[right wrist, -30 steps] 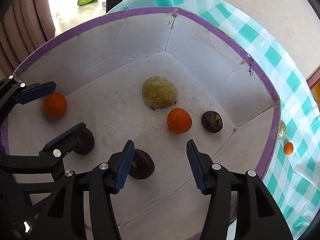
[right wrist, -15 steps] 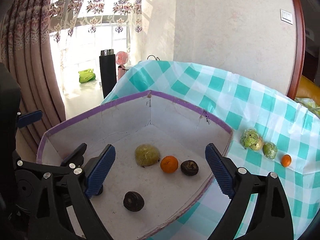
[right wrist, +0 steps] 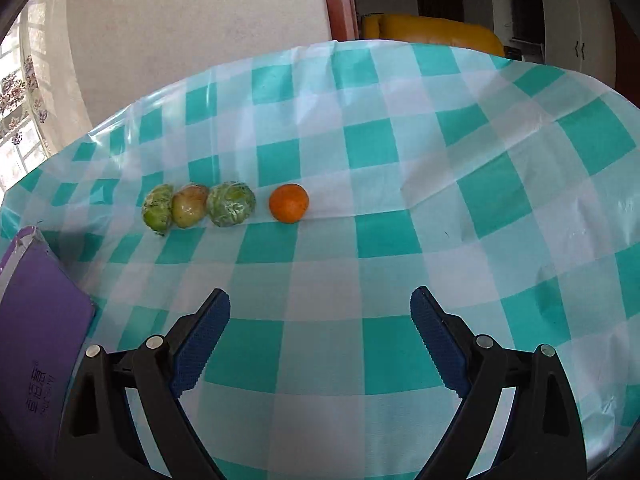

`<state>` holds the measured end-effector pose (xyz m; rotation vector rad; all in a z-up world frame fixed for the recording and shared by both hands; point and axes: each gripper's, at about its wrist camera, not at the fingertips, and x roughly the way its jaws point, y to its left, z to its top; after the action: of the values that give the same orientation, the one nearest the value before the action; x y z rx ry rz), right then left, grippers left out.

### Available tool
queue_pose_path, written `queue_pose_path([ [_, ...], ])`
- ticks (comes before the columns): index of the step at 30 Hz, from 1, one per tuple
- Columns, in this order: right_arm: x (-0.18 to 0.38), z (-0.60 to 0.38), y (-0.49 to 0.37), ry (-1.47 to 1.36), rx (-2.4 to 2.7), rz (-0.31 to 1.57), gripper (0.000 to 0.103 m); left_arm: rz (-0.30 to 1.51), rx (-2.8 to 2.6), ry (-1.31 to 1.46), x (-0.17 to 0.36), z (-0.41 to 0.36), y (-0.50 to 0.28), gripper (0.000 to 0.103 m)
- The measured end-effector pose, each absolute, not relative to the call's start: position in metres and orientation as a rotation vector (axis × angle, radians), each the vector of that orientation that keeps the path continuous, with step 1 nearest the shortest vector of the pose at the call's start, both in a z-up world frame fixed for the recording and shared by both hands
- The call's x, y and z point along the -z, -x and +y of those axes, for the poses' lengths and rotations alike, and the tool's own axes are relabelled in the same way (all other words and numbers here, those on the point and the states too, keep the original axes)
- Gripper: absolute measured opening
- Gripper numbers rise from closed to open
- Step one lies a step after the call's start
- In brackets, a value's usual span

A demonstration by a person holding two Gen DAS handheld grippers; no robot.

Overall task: Organize fruits
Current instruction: 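Move both grippers back to the remaining fruits on the tablecloth, then grasp the mandarin with the right gripper while the left grasps a bagged green fruit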

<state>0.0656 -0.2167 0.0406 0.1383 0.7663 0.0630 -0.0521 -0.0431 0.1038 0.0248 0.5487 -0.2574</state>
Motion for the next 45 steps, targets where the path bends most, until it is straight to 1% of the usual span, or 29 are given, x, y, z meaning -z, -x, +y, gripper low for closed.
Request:
queue_pose_path([
  [3, -0.021, -0.241, -0.083, -0.167, -0.032, 0.814, 0.089, 0.641, 0.26, 0.079, -0.061, -0.041, 0.011, 0.101],
  [5, -0.017, -0.244, -0.095, -0.193, -0.05, 0.835, 0.089, 0.705, 0.228, 0.103, -0.04, -0.037, -0.011, 0.101],
  [7, -0.021, -0.238, -0.107, -0.192, -0.08, 0.815, 0.089, 0.775, 0.228, 0.174, -0.03, -0.03, -0.028, 0.101],
  [10, -0.022, -0.212, -0.13, -0.135, -0.142, 0.818, 0.088, 0.784, 0.229, 0.226, -0.027, -0.021, -0.032, 0.101],
  [11, -0.022, -0.202, -0.139, -0.109, -0.155, 0.83, 0.088, 0.812, 0.25, 0.247, -0.023, -0.019, -0.035, 0.101],
  [12, -0.021, -0.193, -0.148, -0.087, -0.163, 0.835, 0.082, 0.833, 0.263, 0.264, -0.021, -0.017, -0.037, 0.101],
  [13, -0.021, -0.186, -0.155, -0.072, -0.169, 0.837, 0.08, 0.839, 0.267, 0.273, -0.02, -0.015, -0.037, 0.101],
  [16, -0.02, -0.168, -0.176, -0.045, -0.179, 0.852, 0.077, 0.828, 0.299, 0.288, -0.021, -0.013, -0.034, 0.101],
  [21, -0.017, -0.143, -0.201, 0.017, -0.176, 0.875, 0.06, 0.849, 0.313, 0.276, -0.019, -0.018, -0.038, 0.101],
  [24, -0.012, -0.135, -0.209, 0.045, -0.175, 0.908, 0.054, 0.852, 0.308, 0.298, -0.018, -0.015, -0.038, 0.101],
  [28, -0.011, -0.132, -0.211, 0.048, -0.168, 0.905, 0.051, 0.867, 0.295, 0.32, -0.017, -0.011, -0.041, 0.101],
  [31, -0.012, -0.134, -0.211, 0.037, -0.148, 0.901, 0.043, 0.87, 0.287, 0.3, -0.018, -0.014, -0.039, 0.101],
  [35, -0.012, -0.139, -0.209, 0.002, -0.158, 0.9, 0.041, 0.87, 0.265, 0.276, -0.02, -0.016, -0.042, 0.101],
  [38, -0.011, -0.151, -0.212, -0.053, -0.182, 0.898, 0.041, 0.861, 0.196, 0.262, -0.023, -0.014, -0.061, 0.101],
  [42, -0.011, -0.165, -0.215, -0.128, -0.211, 0.893, 0.04, 0.857, 0.109, 0.339, -0.021, -0.001, -0.093, 0.101],
  [45, -0.011, -0.173, -0.216, -0.169, -0.222, 0.889, 0.04, 0.805, 0.063, 0.397, -0.026, 0.013, -0.117, 0.101],
])
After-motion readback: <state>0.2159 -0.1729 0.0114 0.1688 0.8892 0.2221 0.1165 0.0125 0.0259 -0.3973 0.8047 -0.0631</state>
